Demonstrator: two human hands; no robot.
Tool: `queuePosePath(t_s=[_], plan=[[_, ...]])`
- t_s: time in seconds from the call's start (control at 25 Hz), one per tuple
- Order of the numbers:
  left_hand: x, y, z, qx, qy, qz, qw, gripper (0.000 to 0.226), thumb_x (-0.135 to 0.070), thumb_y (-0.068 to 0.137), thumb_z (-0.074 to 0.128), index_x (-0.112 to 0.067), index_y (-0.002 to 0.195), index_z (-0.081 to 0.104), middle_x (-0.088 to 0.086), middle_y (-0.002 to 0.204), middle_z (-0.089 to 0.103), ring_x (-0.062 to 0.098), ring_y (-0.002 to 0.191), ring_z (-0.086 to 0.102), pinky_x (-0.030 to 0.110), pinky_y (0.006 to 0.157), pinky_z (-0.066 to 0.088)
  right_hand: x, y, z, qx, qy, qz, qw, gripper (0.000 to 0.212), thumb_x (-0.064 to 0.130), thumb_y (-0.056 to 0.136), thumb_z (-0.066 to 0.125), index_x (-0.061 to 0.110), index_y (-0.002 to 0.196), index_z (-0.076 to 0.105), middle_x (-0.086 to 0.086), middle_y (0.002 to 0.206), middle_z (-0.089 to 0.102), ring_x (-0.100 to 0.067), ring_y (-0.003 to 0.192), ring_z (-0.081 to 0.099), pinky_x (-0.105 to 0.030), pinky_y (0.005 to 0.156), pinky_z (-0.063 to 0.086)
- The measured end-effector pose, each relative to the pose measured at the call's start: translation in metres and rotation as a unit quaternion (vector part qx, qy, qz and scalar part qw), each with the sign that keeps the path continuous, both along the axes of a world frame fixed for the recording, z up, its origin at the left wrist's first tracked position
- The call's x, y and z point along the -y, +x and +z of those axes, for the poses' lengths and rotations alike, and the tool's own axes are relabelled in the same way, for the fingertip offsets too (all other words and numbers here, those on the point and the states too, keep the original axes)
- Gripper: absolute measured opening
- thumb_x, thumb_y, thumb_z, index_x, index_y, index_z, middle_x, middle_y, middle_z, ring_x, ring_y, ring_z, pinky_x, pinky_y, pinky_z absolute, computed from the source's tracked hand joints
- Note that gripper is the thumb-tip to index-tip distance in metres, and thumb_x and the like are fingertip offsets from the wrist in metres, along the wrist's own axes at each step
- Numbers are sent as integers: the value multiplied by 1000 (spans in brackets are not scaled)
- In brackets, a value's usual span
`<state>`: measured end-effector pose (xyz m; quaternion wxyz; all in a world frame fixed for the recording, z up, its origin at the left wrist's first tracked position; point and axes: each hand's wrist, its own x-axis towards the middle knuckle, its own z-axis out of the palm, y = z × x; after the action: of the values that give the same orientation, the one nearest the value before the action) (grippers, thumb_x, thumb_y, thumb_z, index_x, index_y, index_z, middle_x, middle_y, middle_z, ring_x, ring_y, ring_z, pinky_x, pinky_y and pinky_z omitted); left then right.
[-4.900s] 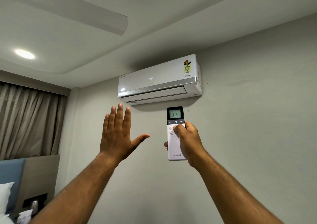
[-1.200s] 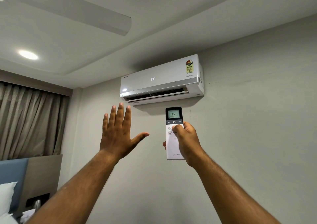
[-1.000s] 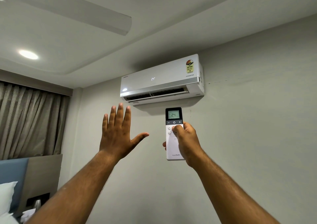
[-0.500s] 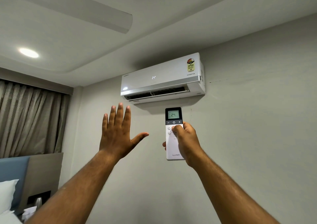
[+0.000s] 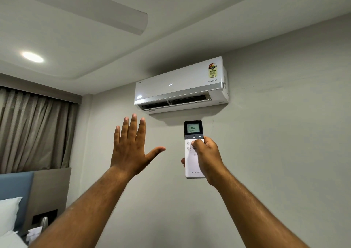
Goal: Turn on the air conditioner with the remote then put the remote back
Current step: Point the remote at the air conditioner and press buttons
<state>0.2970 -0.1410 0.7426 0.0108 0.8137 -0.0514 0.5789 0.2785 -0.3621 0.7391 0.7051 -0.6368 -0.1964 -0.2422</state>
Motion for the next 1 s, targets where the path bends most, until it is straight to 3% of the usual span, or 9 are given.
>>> queuePosePath(t_s=[0.4, 0.72, 0.8, 0.88, 1.0], plan=[[-10, 5, -1, 1, -5, -4, 1000, 105, -88, 69, 7, -19, 146, -13, 10, 159, -11, 29, 146, -13, 49, 118, -4, -11, 4, 1, -17, 3, 30, 999, 17, 23, 97, 38, 15, 94, 53, -15, 81, 68, -30, 55, 72, -33, 47, 56], [-12, 11, -8, 0, -31, -63, 998, 97, -84, 74, 8, -22, 148, -6, 5, 159, -12, 24, 146, -11, 45, 117, -3, -31, 7, -2, -15, -8, 30, 999, 18, 25, 99, 37, 18, 99, 54, -15, 88, 70, -27, 57, 73, -37, 56, 59], [-9, 10, -4, -7, -55, -102, 993, 90, -78, 81, 13, -21, 150, 11, 5, 161, 0, 25, 148, 1, 44, 117, 9, -38, 8, -1, -10, -6, 37, 999, 18, 26, 100, 37, 19, 101, 54, -16, 90, 70, -28, 59, 73, -36, 55, 59], [-5, 8, 1, -33, -87, -147, 985, 74, -68, 88, 26, -21, 145, 34, 7, 158, 23, 24, 144, 23, 44, 113, 26, -47, 8, 1, -6, -15, 42, 999, 18, 28, 101, 37, 21, 103, 54, -15, 92, 70, -27, 59, 73, -34, 53, 59], [2, 3, 1, -75, -146, -258, 952, 39, -45, 96, 41, -21, 114, 66, 4, 125, 64, 18, 114, 57, 35, 95, 47, -65, 9, 2, -4, -24, 56, 998, 20, 28, 101, 38, 20, 108, 54, -16, 95, 71, -30, 66, 72, -40, 60, 61]])
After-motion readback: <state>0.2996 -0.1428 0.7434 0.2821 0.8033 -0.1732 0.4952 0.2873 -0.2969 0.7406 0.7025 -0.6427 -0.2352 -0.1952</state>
